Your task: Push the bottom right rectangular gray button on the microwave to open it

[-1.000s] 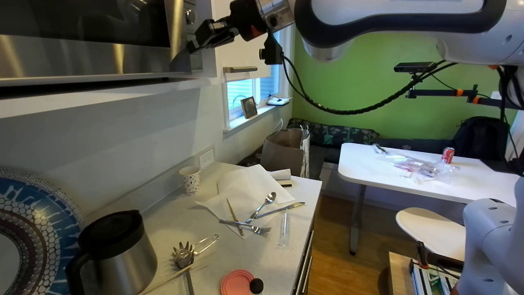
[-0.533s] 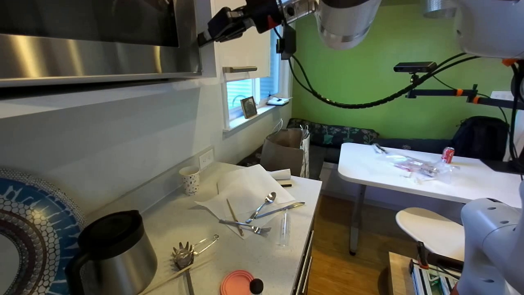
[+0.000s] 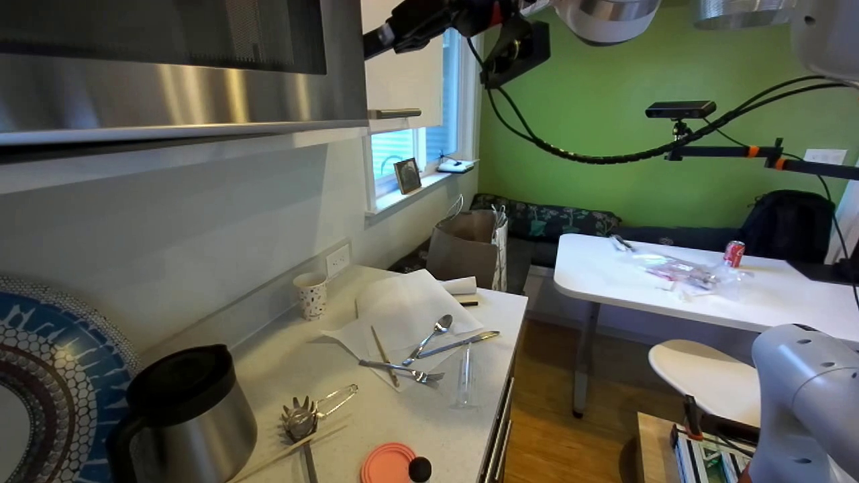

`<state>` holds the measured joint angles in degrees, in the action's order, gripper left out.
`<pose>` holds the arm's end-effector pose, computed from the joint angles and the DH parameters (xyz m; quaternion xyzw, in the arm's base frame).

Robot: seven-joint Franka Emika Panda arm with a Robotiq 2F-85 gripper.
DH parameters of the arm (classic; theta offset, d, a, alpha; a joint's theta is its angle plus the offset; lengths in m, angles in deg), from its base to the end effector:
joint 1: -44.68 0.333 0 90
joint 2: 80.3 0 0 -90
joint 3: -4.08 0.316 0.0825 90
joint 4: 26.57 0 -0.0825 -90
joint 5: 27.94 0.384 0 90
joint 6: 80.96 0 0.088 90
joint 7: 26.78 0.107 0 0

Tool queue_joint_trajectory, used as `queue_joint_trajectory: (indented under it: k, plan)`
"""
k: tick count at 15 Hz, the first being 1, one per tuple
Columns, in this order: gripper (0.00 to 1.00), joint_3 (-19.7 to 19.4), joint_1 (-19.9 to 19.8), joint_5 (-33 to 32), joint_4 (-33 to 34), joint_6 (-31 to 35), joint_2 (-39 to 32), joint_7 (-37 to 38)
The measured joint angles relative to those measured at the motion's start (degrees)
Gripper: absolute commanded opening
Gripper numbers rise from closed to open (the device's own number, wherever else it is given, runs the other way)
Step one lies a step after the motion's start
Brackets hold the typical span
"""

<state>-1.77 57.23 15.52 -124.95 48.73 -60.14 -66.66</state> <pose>0.4619 0.0578 0.8260 -0.8005 -0.2422 -0.4903 0.2453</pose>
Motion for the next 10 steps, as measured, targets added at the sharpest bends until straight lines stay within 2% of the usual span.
queue_joint_trajectory:
  k: [6, 8, 10]
  plan:
    - [0.00, -1.2, -0.1, 5.6, 0.8, -16.7, 3.3, -1.6]
    - [0.00, -0.8, -0.5, 5.8, 1.3, -19.4, 3.5, -0.3]
    - [0.00, 0.4, -2.0, 4.2, 1.8, -19.3, 3.5, 2.0]
